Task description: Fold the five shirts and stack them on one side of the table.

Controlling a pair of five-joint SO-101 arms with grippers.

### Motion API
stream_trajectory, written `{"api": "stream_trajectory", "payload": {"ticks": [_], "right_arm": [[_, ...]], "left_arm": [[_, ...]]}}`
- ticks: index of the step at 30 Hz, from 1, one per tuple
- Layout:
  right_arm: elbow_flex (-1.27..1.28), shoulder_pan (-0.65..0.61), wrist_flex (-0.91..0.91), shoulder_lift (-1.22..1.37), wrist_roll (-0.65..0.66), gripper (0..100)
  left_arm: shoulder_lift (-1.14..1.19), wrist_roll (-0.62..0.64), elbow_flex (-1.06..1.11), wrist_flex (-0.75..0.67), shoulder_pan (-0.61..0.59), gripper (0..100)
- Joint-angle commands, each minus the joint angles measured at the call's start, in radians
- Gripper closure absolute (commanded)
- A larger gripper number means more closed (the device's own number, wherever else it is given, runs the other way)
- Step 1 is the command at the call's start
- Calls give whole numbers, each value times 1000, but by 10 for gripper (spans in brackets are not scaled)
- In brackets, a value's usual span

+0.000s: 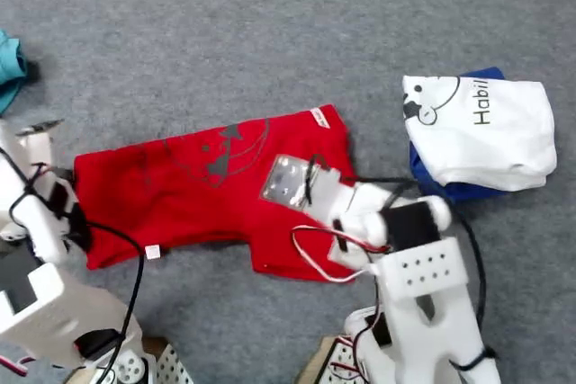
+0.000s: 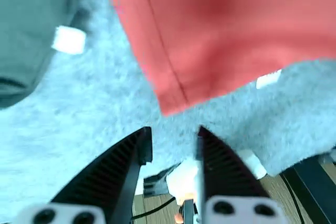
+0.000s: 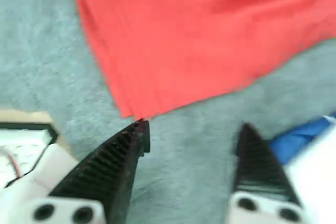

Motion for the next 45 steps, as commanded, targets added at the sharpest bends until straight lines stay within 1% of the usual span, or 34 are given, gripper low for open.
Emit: {"api": "stream_trajectory", "payload": {"ticks": [1, 3, 6, 10, 13, 15, 16, 19, 21, 24, 28, 30, 32, 34, 38, 40, 42, 45], "right_arm": [[-147, 42, 8, 27, -15, 995], [-196, 44, -5, 93, -18, 952], [-274, 44, -103, 222, -89, 986], [-406, 39, -233, 481, -164, 995], [-550, 42, -273, 694, -226, 995], [-661, 41, -273, 831, -247, 995], [-719, 41, -272, 895, -258, 995], [-894, 42, -270, 1079, -288, 995], [-1004, 42, -270, 1201, -299, 995], [-1162, 42, -269, 1379, -318, 995], [-1346, 59, -256, 1607, -333, 995], [-1446, 74, -235, 1712, -333, 995], [-1552, 102, -212, 1813, -330, 995], [-1664, 128, -181, 1905, -325, 995], [-1933, 165, -98, 2040, -324, 994], [-2038, 168, -71, 2101, -311, 994], [-2135, 157, -14, 2147, -262, 994], [-2282, 136, 86, 2180, -236, 995]], "left_arm": [[-39, -9, -112, 35, -31, 973], [-41, 8, -130, 35, -31, 971], [-35, 120, -164, 35, 20, 981], [-31, 301, -227, 26, 180, 981], [-31, 410, -253, -34, 292, 981], [-27, 460, -241, -120, 338, 981], [-25, 480, -216, -187, 351, 981], [-5, 522, -117, -388, 370, 981], [21, 543, -68, -483, 368, 981], [88, 569, -29, -585, 365, 981], [209, 608, -38, -664, 345, 981], [274, 615, -74, -672, 331, 981], [323, 615, -146, -647, 313, 981], [372, 635, -238, -598, 296, 981], [472, 634, -381, -529, 278, 981], [513, 609, -448, -474, 281, 981], [547, 575, -512, -419, 287, 981], [572, 563, -588, -359, 295, 981]]}}
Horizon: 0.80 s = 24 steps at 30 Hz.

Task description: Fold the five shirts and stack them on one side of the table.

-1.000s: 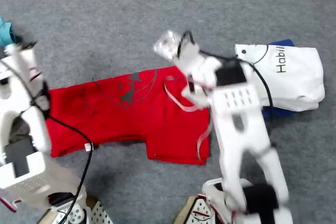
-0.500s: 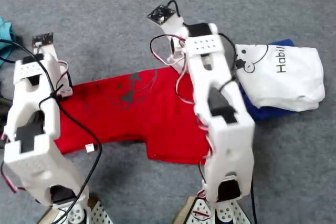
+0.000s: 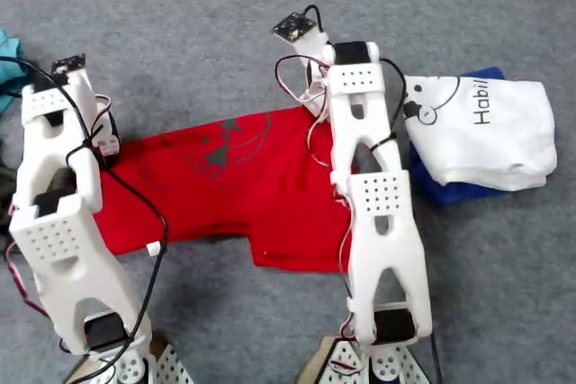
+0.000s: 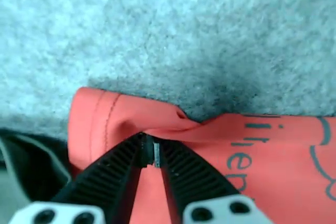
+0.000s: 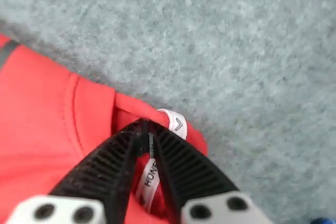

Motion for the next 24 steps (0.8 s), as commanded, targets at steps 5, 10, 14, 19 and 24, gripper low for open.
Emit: {"api": "stream_trajectory", "payload": {"ticks": [5, 10, 14, 19, 24], "right_arm": [[-315, 5, 180, -13, 29, 995], [-254, 18, 198, -147, 21, 995], [-180, 31, 199, -286, 8, 995], [111, 35, 199, -550, 3, 995], [472, 13, 196, -862, 49, 995]], "left_arm": [[21, -74, -236, 180, 3, 981], [19, -101, -358, 328, -2, 981], [-45, -124, -365, 399, -26, 981], [-252, -146, -221, 402, -29, 981], [-526, -153, 109, 290, -17, 981]]}}
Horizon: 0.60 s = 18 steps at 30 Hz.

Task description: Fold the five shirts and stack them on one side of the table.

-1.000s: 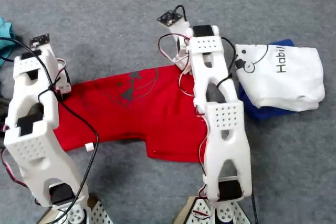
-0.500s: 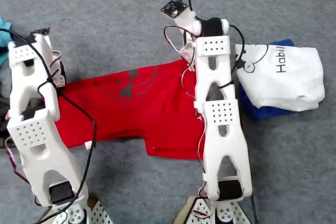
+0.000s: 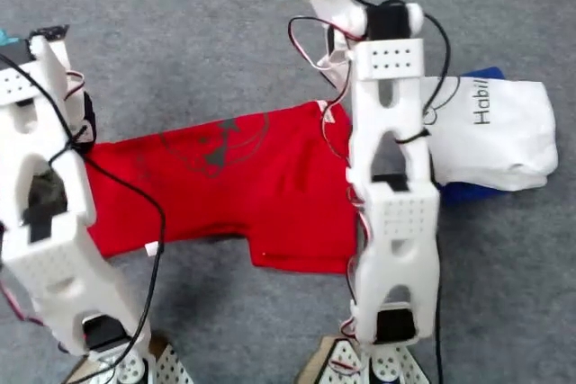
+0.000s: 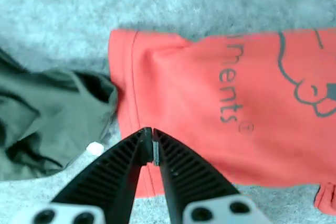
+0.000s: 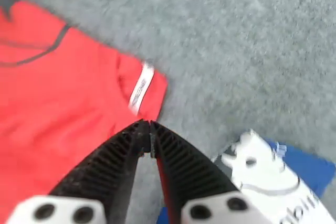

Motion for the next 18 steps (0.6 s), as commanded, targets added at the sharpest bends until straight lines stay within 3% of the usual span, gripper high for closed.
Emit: {"api": "stream_trajectory", "payload": {"ticks": [1, 8, 15, 18], "right_arm": [[252, -13, 15, -303, 52, 995], [713, -87, -32, -639, 166, 995], [1233, -213, -130, -915, 338, 994], [1503, -302, -226, -1044, 405, 993]], "left_arm": [[-236, -12, 259, -97, 6, 981], [-464, -12, 802, -425, 5, 981], [-487, -12, 1017, -605, -2, 981], [-487, -8, 1114, -764, -35, 981]]}}
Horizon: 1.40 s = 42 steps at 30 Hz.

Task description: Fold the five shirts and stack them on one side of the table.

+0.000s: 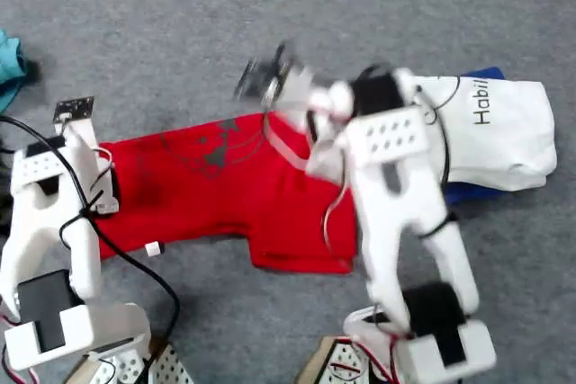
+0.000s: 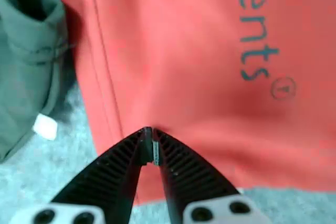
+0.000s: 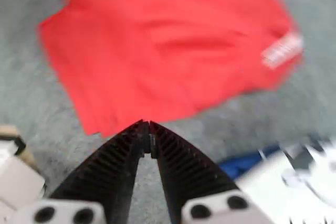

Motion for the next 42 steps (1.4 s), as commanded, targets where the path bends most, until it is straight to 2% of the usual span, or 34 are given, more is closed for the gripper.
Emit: {"api": "stream_trajectory", "payload": {"ticks": [1, 5, 9, 15, 25, 32, 42], "right_arm": [[325, -107, -138, -183, 54, 992], [601, -188, -298, -291, 29, 935], [708, -199, -400, -332, -49, 846], [733, -202, -528, -314, -89, 877], [739, -203, -476, -275, -100, 973], [860, -269, -549, -274, -100, 888], [911, -275, -646, -272, -101, 889]], "left_arm": [[-44, 0, 91, -175, -29, 981], [-54, 2, 109, -215, -34, 981], [-54, 3, 106, -215, -41, 981], [-53, 3, 106, -219, -34, 981], [-45, 3, 114, -244, -15, 981], [-45, 3, 114, -249, -12, 981], [-45, 3, 114, -250, -12, 981]]}}
